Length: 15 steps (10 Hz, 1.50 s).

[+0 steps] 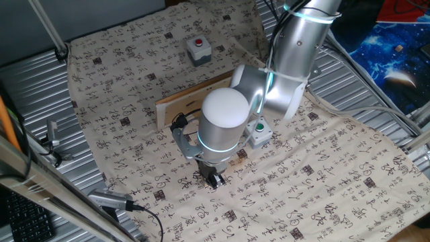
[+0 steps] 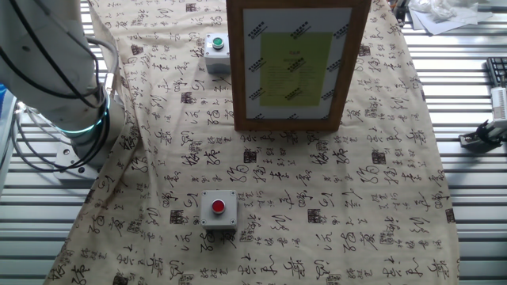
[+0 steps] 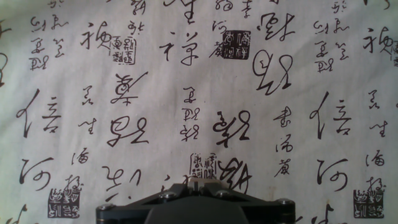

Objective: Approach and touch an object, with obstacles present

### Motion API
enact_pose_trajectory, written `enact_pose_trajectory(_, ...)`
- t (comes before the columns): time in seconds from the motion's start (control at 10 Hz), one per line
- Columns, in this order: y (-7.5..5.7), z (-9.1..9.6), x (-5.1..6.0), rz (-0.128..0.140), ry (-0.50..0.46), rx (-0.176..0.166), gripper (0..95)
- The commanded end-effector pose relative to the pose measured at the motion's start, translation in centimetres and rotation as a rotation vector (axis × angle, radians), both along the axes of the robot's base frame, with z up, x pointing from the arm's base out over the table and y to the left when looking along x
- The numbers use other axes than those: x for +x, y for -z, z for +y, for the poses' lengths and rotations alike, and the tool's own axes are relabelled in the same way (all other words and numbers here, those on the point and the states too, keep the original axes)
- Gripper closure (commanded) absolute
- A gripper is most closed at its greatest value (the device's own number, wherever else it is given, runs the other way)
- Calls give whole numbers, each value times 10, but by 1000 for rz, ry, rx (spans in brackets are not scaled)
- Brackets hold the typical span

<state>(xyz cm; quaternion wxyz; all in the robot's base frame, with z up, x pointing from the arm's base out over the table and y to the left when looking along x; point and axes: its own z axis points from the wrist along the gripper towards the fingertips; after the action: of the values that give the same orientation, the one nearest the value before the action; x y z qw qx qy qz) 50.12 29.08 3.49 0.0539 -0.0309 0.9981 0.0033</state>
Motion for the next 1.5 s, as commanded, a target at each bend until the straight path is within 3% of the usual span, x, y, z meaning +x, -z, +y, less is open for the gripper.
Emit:
enact_pose_trajectory(0.1,-11,2,-1,7,2,-2,950)
enact_pose_trajectory(0.5,-26,5,0,12,2,-2,950)
enact_pose_trajectory(0.8,-54,7,15,42,3,2,950)
enact_pose_trajectory(1.0,-65,7,22,50,3,4,950)
enact_pose_trajectory(1.5,-73,0,27,51,4,13,950)
